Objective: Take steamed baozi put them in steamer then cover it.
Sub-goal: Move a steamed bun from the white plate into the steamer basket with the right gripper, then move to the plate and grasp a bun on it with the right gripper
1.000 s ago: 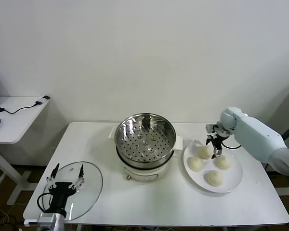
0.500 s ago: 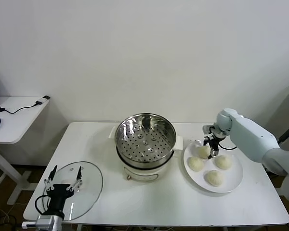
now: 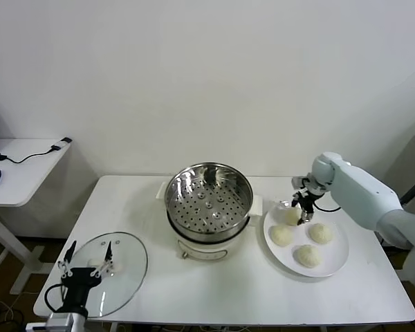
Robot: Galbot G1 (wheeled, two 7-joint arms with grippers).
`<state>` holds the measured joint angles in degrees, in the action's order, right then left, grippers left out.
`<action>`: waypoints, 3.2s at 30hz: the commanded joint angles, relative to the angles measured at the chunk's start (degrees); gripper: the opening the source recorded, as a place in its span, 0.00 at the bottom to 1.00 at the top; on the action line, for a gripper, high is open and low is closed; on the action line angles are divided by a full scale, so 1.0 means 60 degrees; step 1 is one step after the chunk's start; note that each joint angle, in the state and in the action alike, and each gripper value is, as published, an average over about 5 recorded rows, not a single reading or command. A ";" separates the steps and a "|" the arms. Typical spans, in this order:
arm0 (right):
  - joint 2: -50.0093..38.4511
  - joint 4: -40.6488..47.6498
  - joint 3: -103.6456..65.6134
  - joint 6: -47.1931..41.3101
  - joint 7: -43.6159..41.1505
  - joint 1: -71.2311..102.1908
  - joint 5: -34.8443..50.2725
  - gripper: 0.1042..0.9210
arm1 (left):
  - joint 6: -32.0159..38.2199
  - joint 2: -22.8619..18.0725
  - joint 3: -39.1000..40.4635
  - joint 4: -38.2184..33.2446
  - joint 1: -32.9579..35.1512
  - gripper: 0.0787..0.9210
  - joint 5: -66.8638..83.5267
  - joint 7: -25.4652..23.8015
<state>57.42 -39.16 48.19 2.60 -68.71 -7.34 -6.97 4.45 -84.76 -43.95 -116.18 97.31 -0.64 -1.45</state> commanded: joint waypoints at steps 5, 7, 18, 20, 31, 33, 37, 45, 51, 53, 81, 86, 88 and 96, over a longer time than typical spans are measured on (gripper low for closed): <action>-0.0057 -0.0777 0.1768 0.1257 -0.0375 -0.2410 0.1444 0.70 | 0.0022 0.0015 -0.0031 -0.0031 0.0142 0.88 0.0049 0.0042; 0.0089 -0.1003 0.2372 0.1699 -0.0474 -0.3158 0.1667 0.70 | 0.0023 0.0017 -0.0025 -0.0053 0.0173 0.88 0.0055 0.0043; 0.2113 -0.1659 0.3442 0.4424 -0.0425 -0.5305 0.1132 0.70 | -0.0004 0.0012 -0.0002 -0.0151 0.0341 0.88 0.0084 0.0061; 0.2521 -0.1886 0.3409 0.4877 -0.0217 -0.5360 0.0623 0.71 | -0.0003 0.0021 -0.0013 -0.0155 0.0368 0.88 0.0096 0.0062; 0.4056 -0.2096 0.2588 0.6632 0.0697 -0.3905 -0.2664 0.71 | 0.0008 0.0039 -0.0083 -0.0229 0.0594 0.88 0.0202 0.0079; 0.4242 -0.1884 0.2491 0.6803 0.0753 -0.3574 -0.3062 0.71 | 0.0003 0.0030 -0.0089 -0.0259 0.0627 0.88 0.0205 0.0079; 0.4516 -0.1430 0.2309 0.6998 0.0866 -0.3004 -0.3878 0.71 | -0.0012 -0.0022 -0.0102 -0.0301 0.0682 0.88 0.0227 0.0082; 0.4926 -0.0461 0.1900 0.7198 0.0968 -0.2185 -0.4724 0.71 | -0.0019 -0.0071 -0.0136 -0.0271 0.0710 0.88 0.0249 0.0096; 0.5057 -0.0063 0.1681 0.7321 0.1073 -0.1864 -0.5216 0.71 | 0.0001 -0.0058 -0.0158 -0.0226 0.0733 0.88 0.0262 0.0099; 0.5083 0.0048 0.1654 0.7341 0.1043 -0.1821 -0.5125 0.71 | 0.0011 -0.0061 -0.0167 -0.0220 0.0751 0.88 0.0266 0.0099; 0.2469 -0.1590 0.3571 0.5143 -0.0296 -0.4918 0.2137 0.88 | 0.0014 -0.0090 -0.0127 -0.0497 0.0843 0.88 0.0250 0.0122; 0.0285 -0.2987 0.5435 0.2021 0.0635 -0.5987 0.4675 0.88 | -0.0010 -0.0145 -0.0033 -0.0674 0.0892 0.88 0.0245 0.0116; -0.0566 -0.3865 0.5929 0.0200 0.1168 -0.6245 0.5931 0.88 | -0.0004 -0.0142 -0.0017 -0.0712 0.0920 0.88 0.0247 0.0112; -0.2956 -0.5417 0.5775 -0.3797 0.2247 -0.5520 0.7532 0.88 | -0.0009 -0.0075 0.0051 -0.0725 0.0939 0.88 0.0303 0.0104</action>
<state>52.75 -63.05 78.34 0.31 -60.36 -38.31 22.82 4.47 -85.28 -43.69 -120.14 102.86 1.10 -0.80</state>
